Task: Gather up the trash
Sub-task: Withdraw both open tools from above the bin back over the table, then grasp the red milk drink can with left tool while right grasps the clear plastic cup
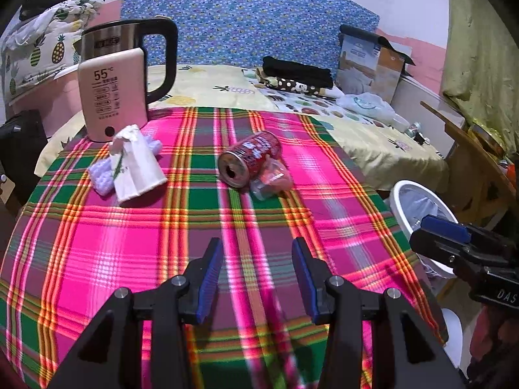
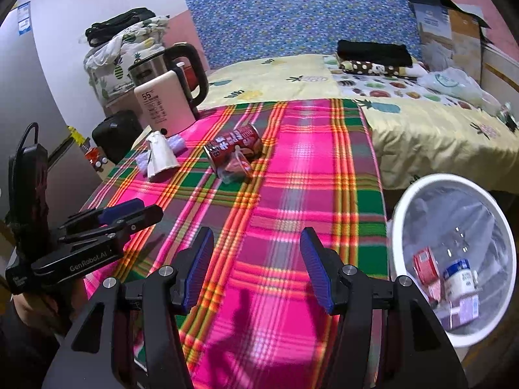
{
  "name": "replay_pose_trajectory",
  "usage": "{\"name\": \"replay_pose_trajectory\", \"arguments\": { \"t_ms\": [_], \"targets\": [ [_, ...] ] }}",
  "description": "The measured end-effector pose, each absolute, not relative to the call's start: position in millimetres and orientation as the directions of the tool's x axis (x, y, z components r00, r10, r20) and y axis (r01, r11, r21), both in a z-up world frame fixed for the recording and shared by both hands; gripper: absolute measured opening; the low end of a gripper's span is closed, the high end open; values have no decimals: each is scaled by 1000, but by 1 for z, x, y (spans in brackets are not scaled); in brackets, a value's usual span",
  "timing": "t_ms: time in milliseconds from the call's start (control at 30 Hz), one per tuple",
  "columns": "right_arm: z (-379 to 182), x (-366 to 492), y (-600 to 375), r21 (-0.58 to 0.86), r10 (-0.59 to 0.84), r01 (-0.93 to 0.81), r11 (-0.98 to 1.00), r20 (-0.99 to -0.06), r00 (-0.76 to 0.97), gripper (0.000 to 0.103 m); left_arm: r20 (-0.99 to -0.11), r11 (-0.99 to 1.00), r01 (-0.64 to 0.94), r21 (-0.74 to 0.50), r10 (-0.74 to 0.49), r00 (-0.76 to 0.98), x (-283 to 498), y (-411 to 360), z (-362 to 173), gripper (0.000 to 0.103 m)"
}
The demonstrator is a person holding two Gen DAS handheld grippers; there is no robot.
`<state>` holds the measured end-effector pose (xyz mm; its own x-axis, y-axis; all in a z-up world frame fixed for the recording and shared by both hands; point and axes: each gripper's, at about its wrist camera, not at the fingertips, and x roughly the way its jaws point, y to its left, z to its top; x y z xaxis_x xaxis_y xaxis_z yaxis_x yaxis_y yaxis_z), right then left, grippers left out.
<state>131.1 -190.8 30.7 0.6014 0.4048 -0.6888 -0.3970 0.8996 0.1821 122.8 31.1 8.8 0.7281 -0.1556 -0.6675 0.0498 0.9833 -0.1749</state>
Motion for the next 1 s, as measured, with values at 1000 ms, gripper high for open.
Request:
{"name": "replay_pose_trajectory", "arguments": {
  "t_ms": [1000],
  "targets": [
    [-4, 233, -124, 139, 415, -502, 854, -764, 494, 45, -668, 976, 20, -215, -162, 726, 177, 94, 0, 46]
  ]
}}
